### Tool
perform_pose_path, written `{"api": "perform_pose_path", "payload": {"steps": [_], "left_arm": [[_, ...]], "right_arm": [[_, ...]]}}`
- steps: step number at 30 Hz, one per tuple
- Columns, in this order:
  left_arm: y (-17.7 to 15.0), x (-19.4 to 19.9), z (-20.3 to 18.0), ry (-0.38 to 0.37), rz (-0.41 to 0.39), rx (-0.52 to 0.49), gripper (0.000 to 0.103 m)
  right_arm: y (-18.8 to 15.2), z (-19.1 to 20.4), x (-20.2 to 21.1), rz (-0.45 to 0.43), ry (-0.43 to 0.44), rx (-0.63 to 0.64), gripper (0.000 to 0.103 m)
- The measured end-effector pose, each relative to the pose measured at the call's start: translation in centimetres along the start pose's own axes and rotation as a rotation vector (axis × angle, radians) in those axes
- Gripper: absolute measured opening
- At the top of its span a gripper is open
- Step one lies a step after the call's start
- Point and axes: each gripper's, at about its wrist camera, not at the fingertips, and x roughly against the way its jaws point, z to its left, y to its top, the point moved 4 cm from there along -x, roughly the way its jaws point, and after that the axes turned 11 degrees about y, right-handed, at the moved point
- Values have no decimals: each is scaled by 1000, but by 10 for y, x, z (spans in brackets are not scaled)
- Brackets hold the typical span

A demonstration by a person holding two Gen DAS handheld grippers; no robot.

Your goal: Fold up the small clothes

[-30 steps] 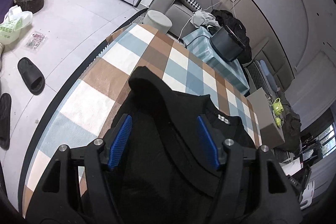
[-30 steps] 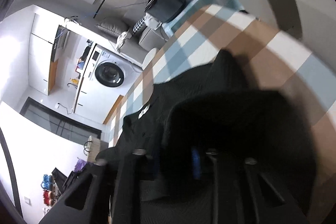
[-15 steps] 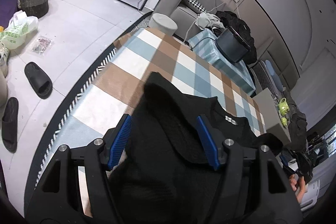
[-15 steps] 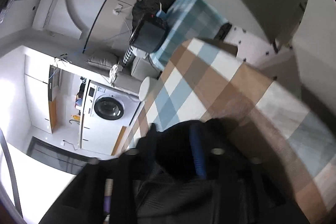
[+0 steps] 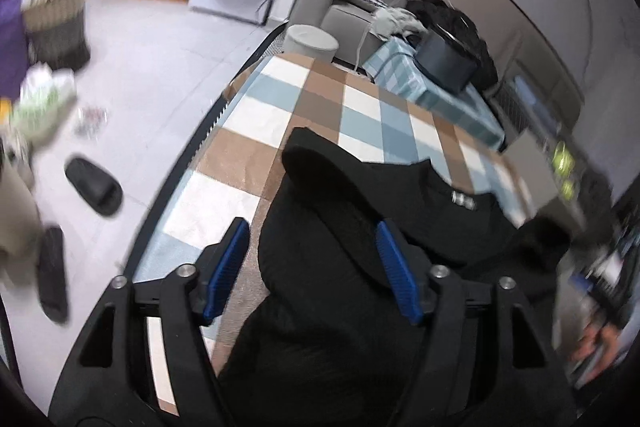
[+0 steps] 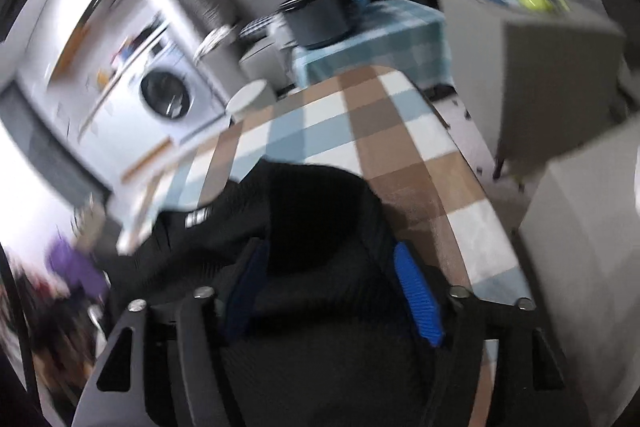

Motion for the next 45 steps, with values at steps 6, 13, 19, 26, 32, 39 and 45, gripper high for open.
{"api": "perform_pose_path", "payload": {"steps": [6,13,19,26,32,39,45], "left_arm": [[-5,20,-16,-25,-67,-92,84],[-12,34,-19,-34,-47,-99,85],[-21,76,-23,-63,-78,-146,85],[-32,151,-34,-175,-111,-194,85],[-26,206,-42,-197,-141,-235,85],[12,232,-47,-176,-172,-240,94],[26,183,-34,-134,-124,-178,94]], "right_arm": [[-7,8,-13,87,-52,161,85],[-22,17,-16,104,-10,81,85],[-42,60,42,103,24,159,85],[-52,128,135,52,20,333,85],[-36,185,211,-50,59,435,86],[18,209,240,-122,7,534,93],[30,155,165,-52,45,535,93]]}}
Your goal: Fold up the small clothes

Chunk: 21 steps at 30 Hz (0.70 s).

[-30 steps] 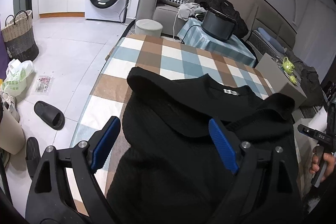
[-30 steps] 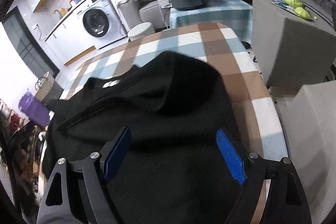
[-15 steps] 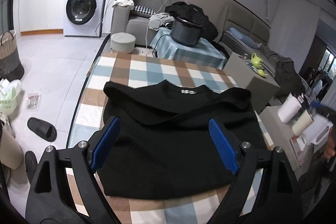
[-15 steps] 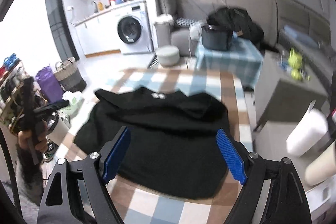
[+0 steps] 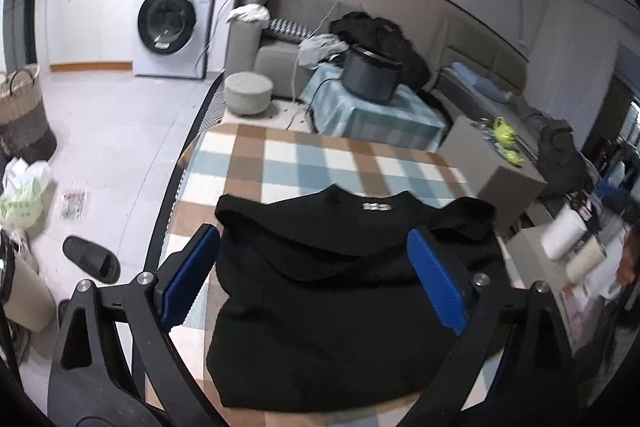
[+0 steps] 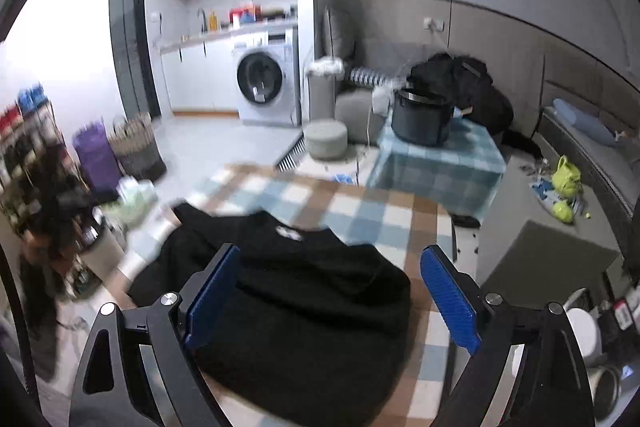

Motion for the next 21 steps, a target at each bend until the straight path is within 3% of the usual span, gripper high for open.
{"api": "perform_pose_path", "payload": {"steps": [3,7,9,12,14,17,18,21], "left_arm": [[-5,-33,8,36,45,-8,94],[-11,-77,13,59,93,0,94],[-13,-99,14,59,115,11,94],[-16,-129,14,75,136,21,94],[-17,-145,15,82,154,21,94],[-20,-167,15,89,169,17,94],[-20,-175,16,92,175,13,94],[-18,-186,21,96,171,19,94]], "right_arm": [[-26,-37,-54,78,-8,-53,93],[-57,-88,-117,168,28,-298,91],[-68,-100,-144,180,72,-395,83],[-80,-108,-179,208,72,-476,61],[-88,-113,-206,224,93,-558,31],[-94,-122,-233,204,118,-681,3],[-91,-124,-239,187,127,-694,3],[-65,-139,-232,17,117,-727,3]]}}
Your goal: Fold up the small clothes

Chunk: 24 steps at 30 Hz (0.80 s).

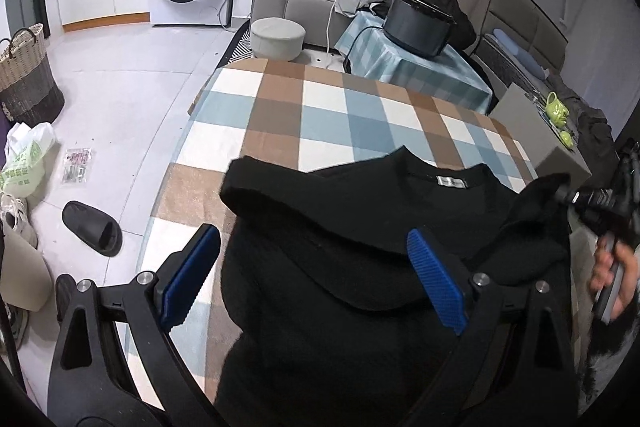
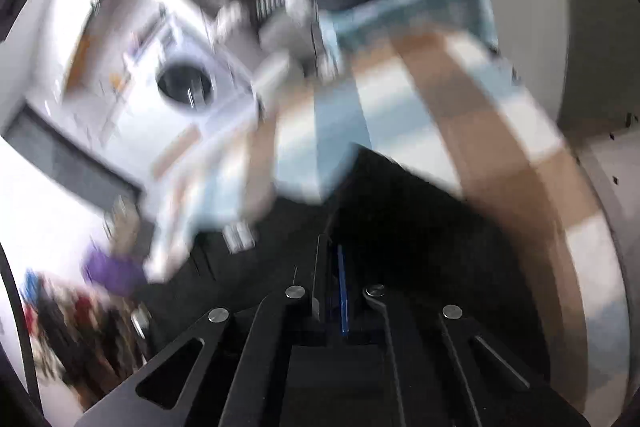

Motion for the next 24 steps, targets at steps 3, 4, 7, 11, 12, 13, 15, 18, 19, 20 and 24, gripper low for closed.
{"api": "perform_pose_path", "payload": {"steps": [3,4,7,11,12,13,15,18,19,20,24], "left_arm": [[6,-10,6,-19,6,28,94],[7,-11,9,-22,7,35,94],[10,-20,16,-15,8,46,94],[10,-39,23,10,26,41,94],[10,-43,25,21,31,39,94],[10,-48,25,32,35,37,94],[11,-58,26,37,42,28,94],[14,-72,24,58,53,-1,94],[16,-76,22,57,62,-10,94],[21,-82,18,36,79,-19,94],[48,-97,6,20,82,11,93]], "right_arm": [[37,-20,17,-176,-54,-128,4],[45,-28,17,-188,-94,-153,5],[51,-40,17,-171,-120,-181,24],[41,-33,24,-152,-152,-86,51],[39,-34,22,-125,-150,-71,51],[34,-36,22,-101,-158,-61,52],[23,-44,28,-78,-171,-60,57],[11,-54,31,-53,-176,-71,59],[7,-56,33,-45,-180,-75,59],[5,-57,34,-39,-186,-76,59],[3,-58,38,-40,-198,-46,59]]}}
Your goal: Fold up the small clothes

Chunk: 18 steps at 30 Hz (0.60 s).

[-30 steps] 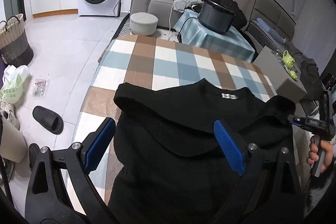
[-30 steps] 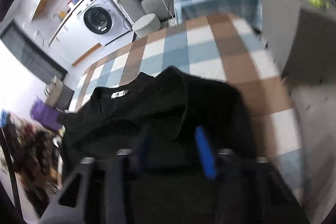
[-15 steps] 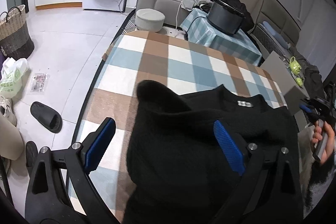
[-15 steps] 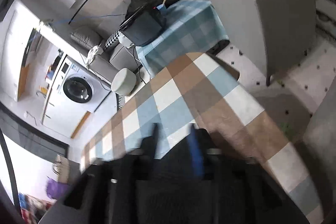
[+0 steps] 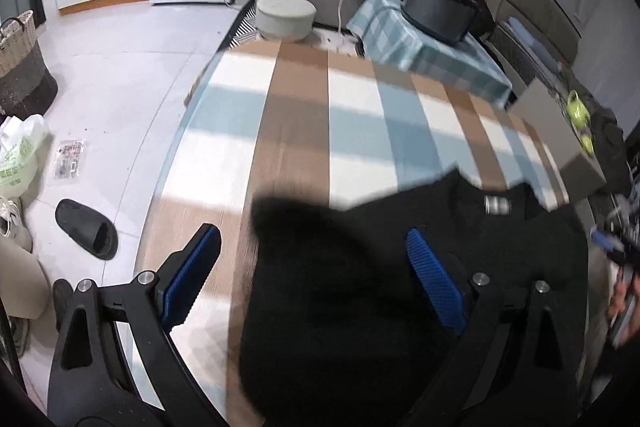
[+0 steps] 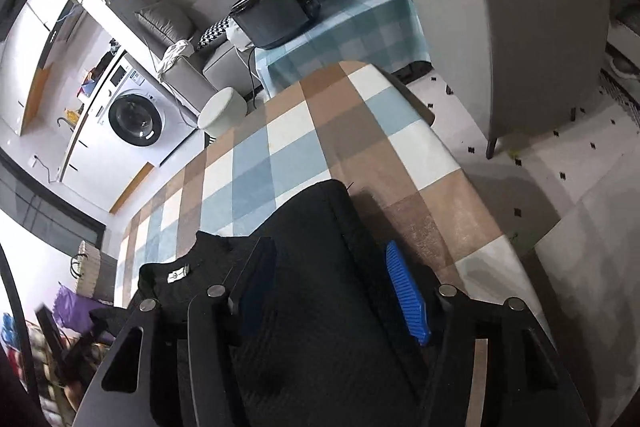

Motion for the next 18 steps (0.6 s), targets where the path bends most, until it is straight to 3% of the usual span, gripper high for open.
{"api": "perform_pose_path", "payload": {"steps": [5,12,15,16,17,18], "left_arm": [[19,9,-10,-18,-48,12,93],[2,25,8,20,-71,8,93],[-9,26,18,30,-64,20,93],[-12,26,21,32,-60,25,93],[-15,26,24,30,-57,33,93],[-18,25,27,28,-52,43,93]], "right_arm": [[1,-2,-4,3,-17,12,63],[4,-8,-38,45,-44,14,65],[7,-4,-51,34,-18,19,65],[8,-1,-54,27,-30,45,61],[8,2,-58,22,-58,80,41],[8,4,-61,25,-75,105,29]]}}
